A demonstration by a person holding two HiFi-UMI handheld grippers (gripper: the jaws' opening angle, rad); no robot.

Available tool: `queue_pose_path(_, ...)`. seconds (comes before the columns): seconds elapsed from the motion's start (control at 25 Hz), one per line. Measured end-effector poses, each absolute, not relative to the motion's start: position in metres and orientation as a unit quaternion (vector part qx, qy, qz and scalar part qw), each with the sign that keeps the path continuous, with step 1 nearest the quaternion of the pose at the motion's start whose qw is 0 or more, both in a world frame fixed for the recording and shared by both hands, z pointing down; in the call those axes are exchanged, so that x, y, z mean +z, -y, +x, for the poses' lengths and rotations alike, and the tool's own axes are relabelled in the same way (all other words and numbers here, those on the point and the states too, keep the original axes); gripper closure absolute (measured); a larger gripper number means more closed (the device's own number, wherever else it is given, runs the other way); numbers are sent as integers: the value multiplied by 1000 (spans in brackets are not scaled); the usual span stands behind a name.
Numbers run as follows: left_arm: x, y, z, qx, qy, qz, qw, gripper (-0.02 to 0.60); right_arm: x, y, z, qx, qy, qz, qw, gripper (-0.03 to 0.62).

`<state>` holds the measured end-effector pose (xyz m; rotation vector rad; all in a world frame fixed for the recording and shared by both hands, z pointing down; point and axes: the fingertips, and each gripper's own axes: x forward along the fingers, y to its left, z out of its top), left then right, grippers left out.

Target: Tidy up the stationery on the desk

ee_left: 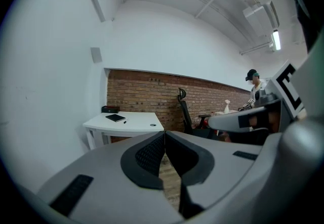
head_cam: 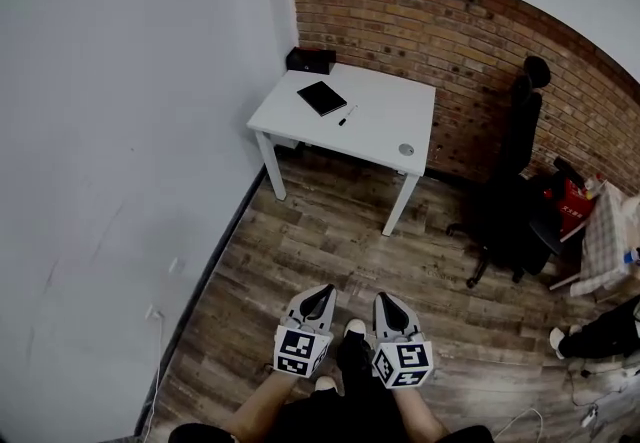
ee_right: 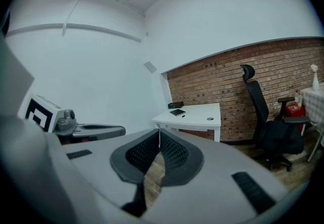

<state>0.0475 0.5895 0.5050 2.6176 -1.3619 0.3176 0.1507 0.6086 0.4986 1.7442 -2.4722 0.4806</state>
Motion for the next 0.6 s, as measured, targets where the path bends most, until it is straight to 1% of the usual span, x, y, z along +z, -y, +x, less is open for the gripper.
queue_pose_path(0.24, 505, -522, 62, 121, 458, 877, 83, 566, 494, -533, 160, 161, 812, 560, 31, 571)
queue_pose_path(0.6, 502, -434, 81, 125, 484, 861, 96, 566, 496, -439, 180, 162, 827, 536, 48, 571)
